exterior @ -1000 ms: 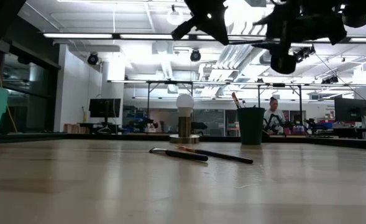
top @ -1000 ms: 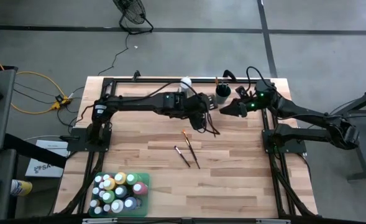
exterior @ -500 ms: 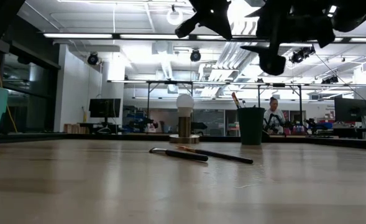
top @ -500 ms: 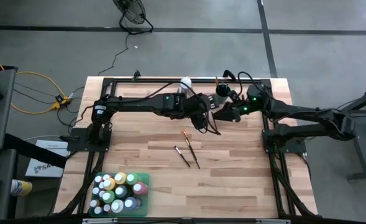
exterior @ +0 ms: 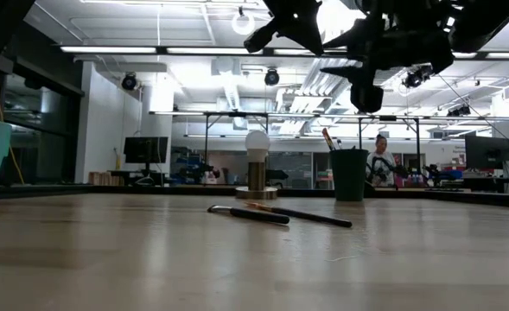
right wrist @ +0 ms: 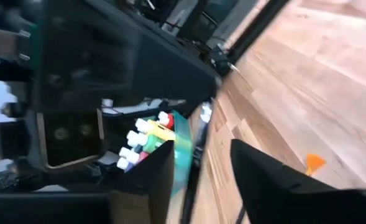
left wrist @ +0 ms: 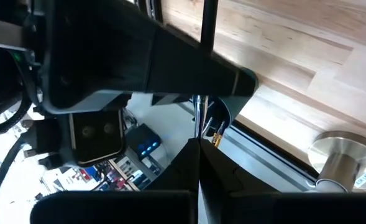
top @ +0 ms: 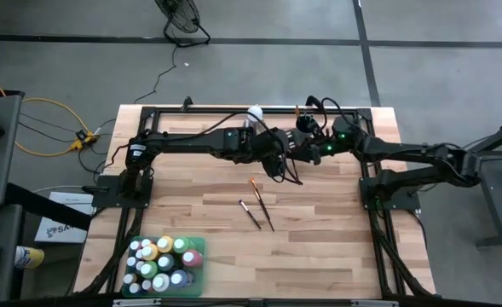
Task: Pick & Place Paint Supplies
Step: Put the silver paint brush into the black cup
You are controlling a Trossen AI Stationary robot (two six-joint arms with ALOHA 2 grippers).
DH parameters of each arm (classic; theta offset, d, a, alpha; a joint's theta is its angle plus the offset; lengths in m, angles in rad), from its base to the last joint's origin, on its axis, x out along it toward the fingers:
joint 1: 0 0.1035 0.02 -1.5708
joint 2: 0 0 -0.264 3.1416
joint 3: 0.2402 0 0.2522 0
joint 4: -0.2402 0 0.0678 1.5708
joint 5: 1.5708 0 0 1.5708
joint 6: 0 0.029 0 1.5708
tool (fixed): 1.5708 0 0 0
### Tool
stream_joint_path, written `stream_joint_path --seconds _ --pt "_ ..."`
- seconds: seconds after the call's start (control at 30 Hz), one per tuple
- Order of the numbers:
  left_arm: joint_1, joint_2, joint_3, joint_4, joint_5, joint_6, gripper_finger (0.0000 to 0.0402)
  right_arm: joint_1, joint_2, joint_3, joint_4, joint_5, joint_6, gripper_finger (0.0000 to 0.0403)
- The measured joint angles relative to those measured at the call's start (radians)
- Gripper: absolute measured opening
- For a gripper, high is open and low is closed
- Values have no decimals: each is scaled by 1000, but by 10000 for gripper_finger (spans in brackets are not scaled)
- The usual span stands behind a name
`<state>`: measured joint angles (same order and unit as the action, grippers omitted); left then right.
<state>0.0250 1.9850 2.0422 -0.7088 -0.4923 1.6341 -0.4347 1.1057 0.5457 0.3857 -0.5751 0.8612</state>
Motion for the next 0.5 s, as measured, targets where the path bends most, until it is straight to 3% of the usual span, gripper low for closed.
stream_joint_path --seconds 0.37,0.5 --pt "0 0 0 3 3 3 0 -14 0 0 45 13 -2 17" --pt "0 0 0 4 6 3 0 -31 0 -1 37 -8 -2 14"
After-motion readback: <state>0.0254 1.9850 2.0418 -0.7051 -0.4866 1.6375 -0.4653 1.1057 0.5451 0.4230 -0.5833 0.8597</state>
